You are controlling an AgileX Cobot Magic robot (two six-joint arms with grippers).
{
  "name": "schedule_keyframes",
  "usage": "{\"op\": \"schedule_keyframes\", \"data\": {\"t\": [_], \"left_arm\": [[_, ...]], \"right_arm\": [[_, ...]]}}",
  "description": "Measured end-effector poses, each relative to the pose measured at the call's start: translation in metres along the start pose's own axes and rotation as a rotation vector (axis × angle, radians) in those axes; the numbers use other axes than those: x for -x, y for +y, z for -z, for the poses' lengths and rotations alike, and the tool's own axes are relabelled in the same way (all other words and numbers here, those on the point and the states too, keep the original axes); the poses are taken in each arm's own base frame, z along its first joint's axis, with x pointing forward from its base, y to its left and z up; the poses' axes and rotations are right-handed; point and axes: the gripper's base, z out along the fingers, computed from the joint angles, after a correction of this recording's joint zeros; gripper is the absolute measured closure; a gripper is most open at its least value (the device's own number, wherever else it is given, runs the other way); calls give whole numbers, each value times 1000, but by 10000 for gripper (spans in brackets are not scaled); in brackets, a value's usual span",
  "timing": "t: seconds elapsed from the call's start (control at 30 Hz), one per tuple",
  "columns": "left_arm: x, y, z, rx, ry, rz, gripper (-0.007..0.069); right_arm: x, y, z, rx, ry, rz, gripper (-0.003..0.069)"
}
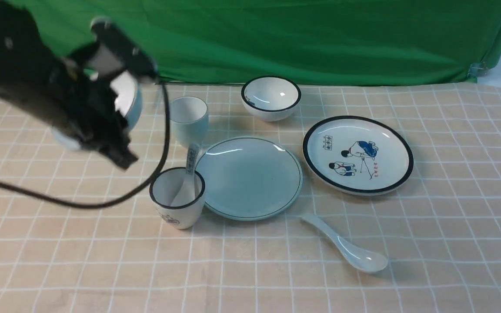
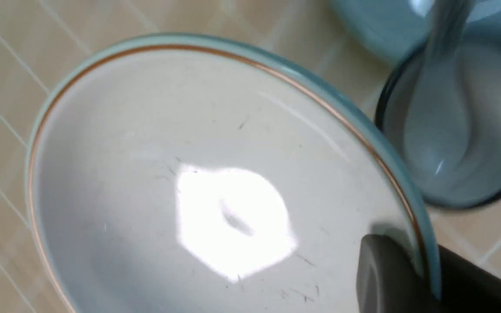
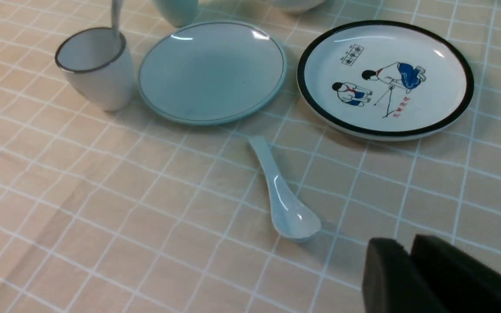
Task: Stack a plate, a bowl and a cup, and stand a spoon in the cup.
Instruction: Use the left arm to put the blue rice bowl into the blue large plate in the middle
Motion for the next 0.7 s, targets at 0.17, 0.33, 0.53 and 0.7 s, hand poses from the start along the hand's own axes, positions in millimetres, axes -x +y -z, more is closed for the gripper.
{"op": "schedule_keyframes", "data": {"t": [0.17,0.33,0.53,0.7], "left_arm": [[74,-30,19,-63,-67,-101,589],[125,-93,-37,-156,56,-284,589],[124,-119,-105,-192,207,-346,589],[115,-117,-143,-185,268,-347,589]], "right_arm": [[2,0,2,0,2,7,550],[16,0,17,-30,17,46,550],[18,0,25,-44,54,58,548],[15,1,25,-42,90,53,547]]}}
